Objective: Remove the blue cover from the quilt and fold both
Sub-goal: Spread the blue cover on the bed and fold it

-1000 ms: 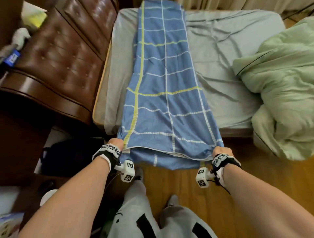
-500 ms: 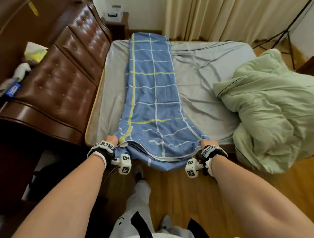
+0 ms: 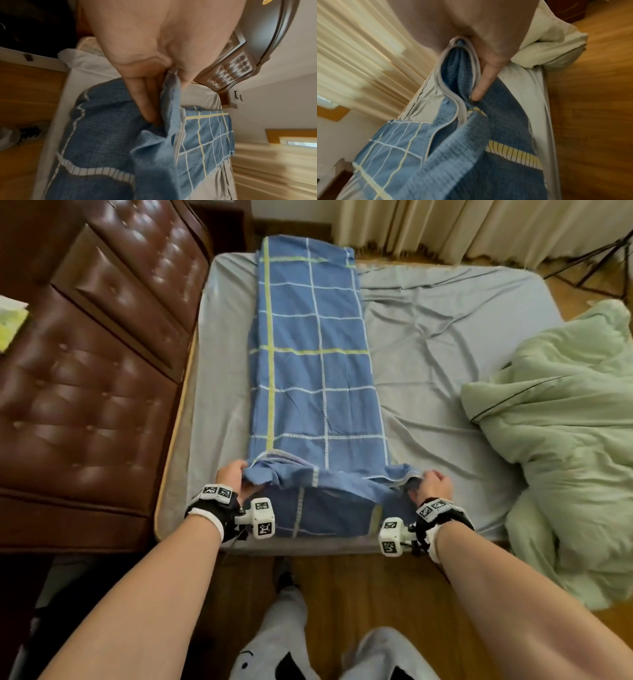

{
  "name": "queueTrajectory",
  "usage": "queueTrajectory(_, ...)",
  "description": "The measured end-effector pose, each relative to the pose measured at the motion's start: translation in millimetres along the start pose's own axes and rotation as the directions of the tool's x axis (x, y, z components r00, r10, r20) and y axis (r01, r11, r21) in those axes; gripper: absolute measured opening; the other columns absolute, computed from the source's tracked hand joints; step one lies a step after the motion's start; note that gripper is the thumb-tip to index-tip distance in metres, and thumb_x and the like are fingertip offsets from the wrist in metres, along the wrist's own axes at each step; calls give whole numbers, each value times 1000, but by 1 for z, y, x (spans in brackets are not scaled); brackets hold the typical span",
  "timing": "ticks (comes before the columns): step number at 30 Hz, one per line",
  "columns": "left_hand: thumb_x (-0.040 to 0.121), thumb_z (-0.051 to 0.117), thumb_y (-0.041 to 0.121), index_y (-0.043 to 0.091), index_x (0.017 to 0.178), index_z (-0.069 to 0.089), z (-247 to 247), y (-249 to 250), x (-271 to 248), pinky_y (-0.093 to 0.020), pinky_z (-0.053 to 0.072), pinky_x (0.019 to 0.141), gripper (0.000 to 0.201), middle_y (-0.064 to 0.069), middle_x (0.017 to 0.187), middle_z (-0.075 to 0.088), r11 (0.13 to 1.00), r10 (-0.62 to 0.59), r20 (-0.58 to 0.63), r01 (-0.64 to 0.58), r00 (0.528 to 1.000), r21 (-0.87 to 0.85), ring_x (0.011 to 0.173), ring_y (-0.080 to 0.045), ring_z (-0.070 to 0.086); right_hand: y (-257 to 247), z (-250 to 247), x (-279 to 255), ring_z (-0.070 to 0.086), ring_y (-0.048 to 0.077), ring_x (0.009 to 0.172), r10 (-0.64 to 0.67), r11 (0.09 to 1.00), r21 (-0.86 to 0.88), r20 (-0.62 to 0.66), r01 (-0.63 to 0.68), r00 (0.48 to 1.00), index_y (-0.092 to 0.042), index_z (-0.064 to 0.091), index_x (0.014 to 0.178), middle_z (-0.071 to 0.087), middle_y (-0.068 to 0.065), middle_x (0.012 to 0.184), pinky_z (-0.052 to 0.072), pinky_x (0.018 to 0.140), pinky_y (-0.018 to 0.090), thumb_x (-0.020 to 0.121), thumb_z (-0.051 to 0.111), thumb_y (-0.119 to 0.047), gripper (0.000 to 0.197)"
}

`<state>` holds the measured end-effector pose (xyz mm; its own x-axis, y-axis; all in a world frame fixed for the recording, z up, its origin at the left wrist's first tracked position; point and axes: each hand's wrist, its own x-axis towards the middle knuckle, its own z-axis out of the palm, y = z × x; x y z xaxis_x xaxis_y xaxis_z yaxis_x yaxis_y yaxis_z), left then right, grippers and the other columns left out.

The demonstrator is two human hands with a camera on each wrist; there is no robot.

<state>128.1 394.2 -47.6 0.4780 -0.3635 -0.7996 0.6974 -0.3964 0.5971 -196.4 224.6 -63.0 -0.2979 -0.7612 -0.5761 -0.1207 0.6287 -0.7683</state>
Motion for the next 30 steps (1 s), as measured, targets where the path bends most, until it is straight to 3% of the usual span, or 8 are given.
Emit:
queueTrajectory(4, 100, 41, 17, 14, 118, 41, 27, 21, 36, -44, 44, 94, 18, -8, 116, 49, 999, 44, -17, -44, 999, 12, 104, -26, 54, -14, 55, 19, 38, 26, 140, -57, 998, 43, 199, 50, 978, -19, 15, 154, 37, 13, 152, 33, 114, 47, 85, 64, -16, 84)
queueTrajectory(11, 80, 58, 8, 4, 125, 45, 25, -13, 101, -36, 46, 62, 47, -16, 78, 53, 945, 31, -203, 37, 979, 326, 62, -23, 50, 17, 87, 79, 49, 34, 129, 159, 921, -388, 289, -36, 944, -9, 28, 150, 43, 17, 147, 42, 100, 44, 94, 58, -3, 64)
queueTrajectory(14, 75, 66, 16, 7, 91, 59, 36, -19, 88, -38, 43, 71, 19, -16, 73, 57, 856, 61, -268, 88, 962, 509, 80, -28, 55, 24, 95, 99, 54, 31, 117, 207, 866, -499, 354, -3, 912, -8, 29, 150, 45, 18, 146, 45, 96, 42, 96, 58, -9, 62)
queueTrajectory(16, 84, 68, 15, 9, 90, 61, 40, -24, 88, -32, 40, 81, 11, -17, 94, 61, 774, 70, -262, 113, 963, 624, 96, -26, 55, 31, 103, 108, 53, 27, 108, 223, 825, -562, 408, 52, 885, -8, 31, 149, 46, 18, 145, 46, 85, 38, 95, 59, -11, 60)
queueTrajectory(18, 86, 69, 17, 1, 131, 52, 40, -30, 98, -32, 38, 98, 50, -17, 133, 55, 741, 57, -272, 142, 961, 657, 119, -28, 52, 33, 118, 112, 53, 30, 119, 222, 796, -594, 467, 117, 856, -8, 34, 148, 44, 18, 146, 46, 92, 37, 95, 59, -11, 58)
queueTrajectory(23, 77, 81, 30, 6, 149, 28, 30, -45, 153, -41, 36, 110, 92, -15, 149, 40, 721, -33, -251, 197, 967, 664, 133, -32, 43, 54, 170, 123, 48, 30, 130, 215, 707, -653, 566, 273, 796, -21, 39, 146, 42, 13, 149, 45, 98, 38, 93, 61, -13, 58)
queueTrajectory(26, 64, 89, 41, 9, 151, 23, 21, -66, 203, -46, 35, 113, 113, -13, 151, 38, 724, -98, -213, 217, 972, 655, 135, -32, 42, 89, 199, 134, 48, 31, 128, 181, 540, -730, 588, 420, 789, -30, 36, 148, 39, 9, 151, 45, 94, 35, 91, 63, -24, 64)
queueTrajectory(30, 44, 90, 63, 6, 132, 50, 0, -113, 254, -42, 46, 104, 113, -7, 131, 60, 709, -150, -162, 221, 975, 670, 118, -25, 58, 153, 229, 141, -4, 31, 150, 223, 268, -810, 579, 521, 784, -41, 10, 154, -9, 6, 164, 13, 120, 54, 81, 72, -50, 97)
